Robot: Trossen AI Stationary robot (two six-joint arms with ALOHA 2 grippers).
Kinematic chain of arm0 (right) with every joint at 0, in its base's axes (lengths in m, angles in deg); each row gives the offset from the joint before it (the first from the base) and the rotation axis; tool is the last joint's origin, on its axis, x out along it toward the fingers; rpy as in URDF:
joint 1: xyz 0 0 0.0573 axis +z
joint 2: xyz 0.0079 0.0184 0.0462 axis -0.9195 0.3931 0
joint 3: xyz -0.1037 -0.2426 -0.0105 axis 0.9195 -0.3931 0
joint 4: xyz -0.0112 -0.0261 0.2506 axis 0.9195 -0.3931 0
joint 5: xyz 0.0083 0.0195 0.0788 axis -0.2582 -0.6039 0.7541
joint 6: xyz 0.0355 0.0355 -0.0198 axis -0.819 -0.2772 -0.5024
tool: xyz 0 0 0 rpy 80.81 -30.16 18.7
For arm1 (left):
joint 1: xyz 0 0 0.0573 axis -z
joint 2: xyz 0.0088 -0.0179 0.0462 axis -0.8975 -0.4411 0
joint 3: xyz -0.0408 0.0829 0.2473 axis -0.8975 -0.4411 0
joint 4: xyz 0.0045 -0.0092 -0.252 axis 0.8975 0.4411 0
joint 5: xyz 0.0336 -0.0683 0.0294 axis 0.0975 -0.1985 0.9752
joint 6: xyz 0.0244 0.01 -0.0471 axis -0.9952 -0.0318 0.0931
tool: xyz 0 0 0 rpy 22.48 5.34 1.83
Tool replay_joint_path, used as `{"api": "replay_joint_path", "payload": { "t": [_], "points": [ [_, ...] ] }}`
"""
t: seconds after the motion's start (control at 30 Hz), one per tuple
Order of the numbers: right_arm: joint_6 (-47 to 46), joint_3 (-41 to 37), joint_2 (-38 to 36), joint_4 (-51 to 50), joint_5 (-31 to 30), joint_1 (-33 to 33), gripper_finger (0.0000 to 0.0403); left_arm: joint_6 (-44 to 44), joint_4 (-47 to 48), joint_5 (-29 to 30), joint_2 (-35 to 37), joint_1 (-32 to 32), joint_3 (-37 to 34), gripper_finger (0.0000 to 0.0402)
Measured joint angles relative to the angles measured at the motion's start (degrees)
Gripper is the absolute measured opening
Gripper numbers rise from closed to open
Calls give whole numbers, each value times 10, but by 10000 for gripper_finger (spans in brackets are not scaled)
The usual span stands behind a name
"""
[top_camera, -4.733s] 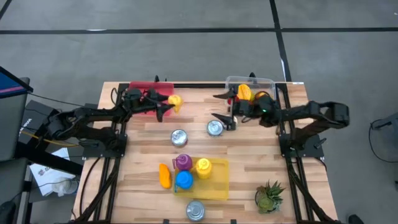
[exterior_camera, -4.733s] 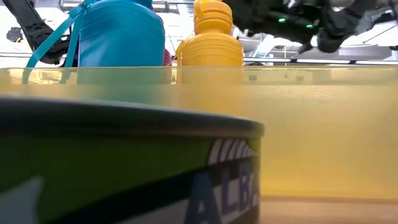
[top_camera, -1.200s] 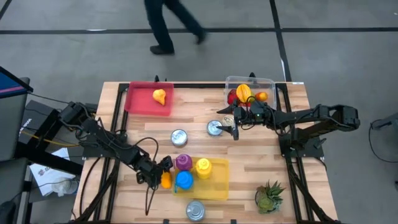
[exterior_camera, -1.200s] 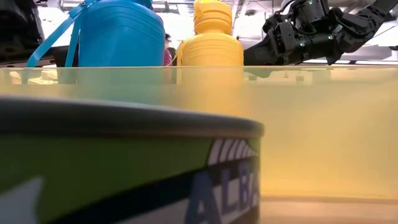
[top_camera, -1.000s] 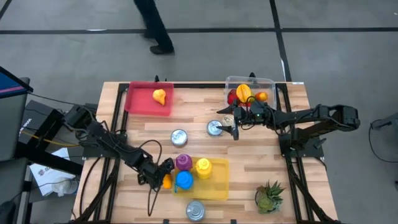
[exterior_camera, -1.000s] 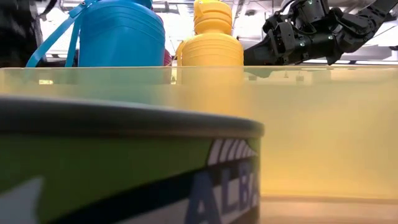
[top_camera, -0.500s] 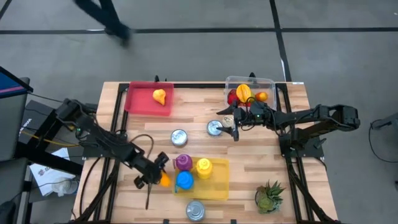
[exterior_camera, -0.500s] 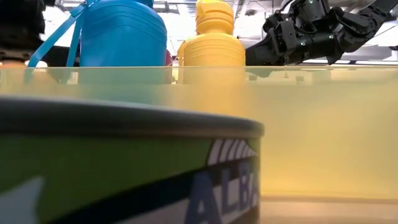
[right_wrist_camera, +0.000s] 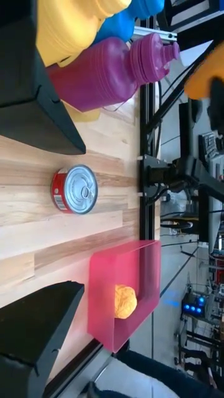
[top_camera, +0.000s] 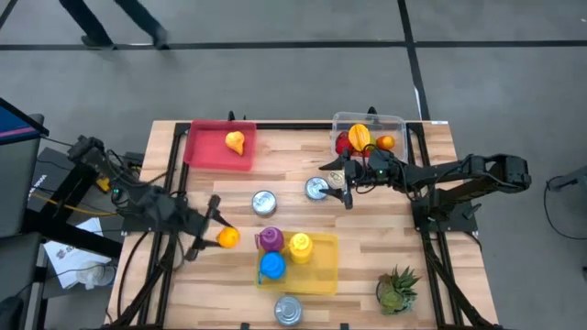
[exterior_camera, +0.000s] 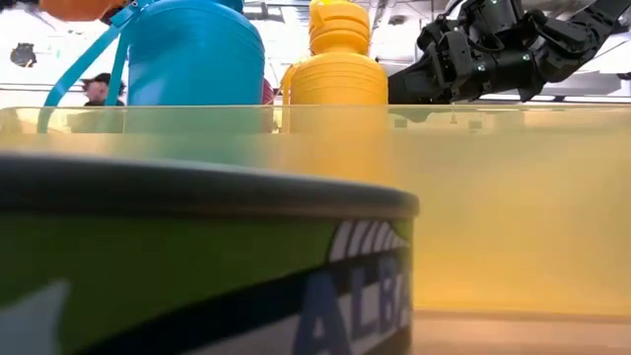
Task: Pick & Place Food Item
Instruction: Put the mango into the red bin
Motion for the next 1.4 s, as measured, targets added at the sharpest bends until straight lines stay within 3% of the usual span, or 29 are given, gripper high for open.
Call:
{"api": "replay_joint_path", "payload": {
  "t": [0.13,0.3,0.57,0.77,1.07,1.4],
  "points": [
    [0,0,0,1,0,0,336,-16,-172,-16,62,-33,-97,200],
    [0,0,0,1,0,0,336,-20,-375,-44,53,-96,-202,200],
    [-1,0,0,4,0,0,336,-16,-438,-43,-15,-243,-205,200],
    [-5,0,0,10,0,0,336,8,-425,-17,-70,-382,-174,200],
    [-15,0,0,10,0,0,336,33,-307,-13,-151,-585,-115,200],
    [-10,0,0,3,0,0,336,94,-127,-16,-221,-707,-39,200]
  ]
}}
